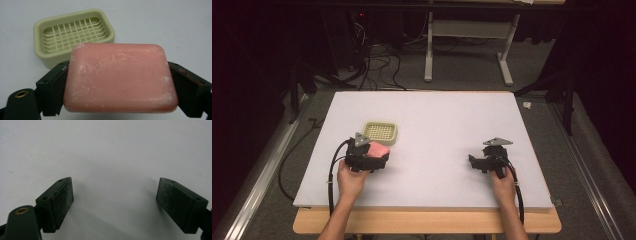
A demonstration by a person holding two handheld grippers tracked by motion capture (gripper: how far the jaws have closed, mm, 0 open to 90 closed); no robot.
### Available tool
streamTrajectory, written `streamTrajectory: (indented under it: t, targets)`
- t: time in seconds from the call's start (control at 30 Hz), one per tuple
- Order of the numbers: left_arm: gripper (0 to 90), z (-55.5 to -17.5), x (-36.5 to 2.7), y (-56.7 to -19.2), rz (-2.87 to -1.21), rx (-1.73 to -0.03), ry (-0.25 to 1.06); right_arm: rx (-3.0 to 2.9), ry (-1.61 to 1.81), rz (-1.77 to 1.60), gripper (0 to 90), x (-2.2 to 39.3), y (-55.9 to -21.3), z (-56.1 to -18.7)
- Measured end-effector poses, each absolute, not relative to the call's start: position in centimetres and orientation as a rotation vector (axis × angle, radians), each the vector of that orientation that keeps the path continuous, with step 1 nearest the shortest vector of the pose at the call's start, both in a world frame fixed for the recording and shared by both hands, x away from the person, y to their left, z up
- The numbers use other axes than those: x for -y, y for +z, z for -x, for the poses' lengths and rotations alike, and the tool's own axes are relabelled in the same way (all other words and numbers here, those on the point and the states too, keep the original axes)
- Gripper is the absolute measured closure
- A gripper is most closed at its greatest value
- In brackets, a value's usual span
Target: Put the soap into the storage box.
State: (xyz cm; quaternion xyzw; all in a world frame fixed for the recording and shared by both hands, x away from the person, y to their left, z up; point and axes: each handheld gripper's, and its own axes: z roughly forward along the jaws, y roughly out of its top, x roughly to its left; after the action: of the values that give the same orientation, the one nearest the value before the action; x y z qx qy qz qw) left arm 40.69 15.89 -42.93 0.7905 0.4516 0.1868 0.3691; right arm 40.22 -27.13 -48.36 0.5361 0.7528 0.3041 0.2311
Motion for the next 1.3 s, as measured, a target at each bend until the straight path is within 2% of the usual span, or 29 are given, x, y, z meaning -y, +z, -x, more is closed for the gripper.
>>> streamTrajectory:
  t: [0.53,0.6,0.83,0.93,1.3]
  targets:
    - [14.0,-43.5,-15.9,-42.3,-2.019,-1.217,0.481,-2.070,0.837,-1.474,14.8,27.1,-48.4,-40.2]
    - [14.0,-43.8,-15.4,-42.4,-2.058,-1.222,0.542,-2.070,0.837,-1.472,14.9,27.1,-48.4,-40.2]
    - [14.0,-44.7,-14.9,-42.4,-2.057,-1.225,0.533,-2.070,0.836,-1.472,14.8,27.1,-48.4,-40.2]
    - [14.0,-45.5,-15.1,-42.6,-2.027,-1.260,0.496,-2.070,0.836,-1.474,14.8,27.1,-48.4,-40.2]
    - [13.9,-47.8,-15.4,-43.9,-2.032,-1.372,0.495,-2.070,0.836,-1.474,14.8,27.1,-48.4,-40.2]
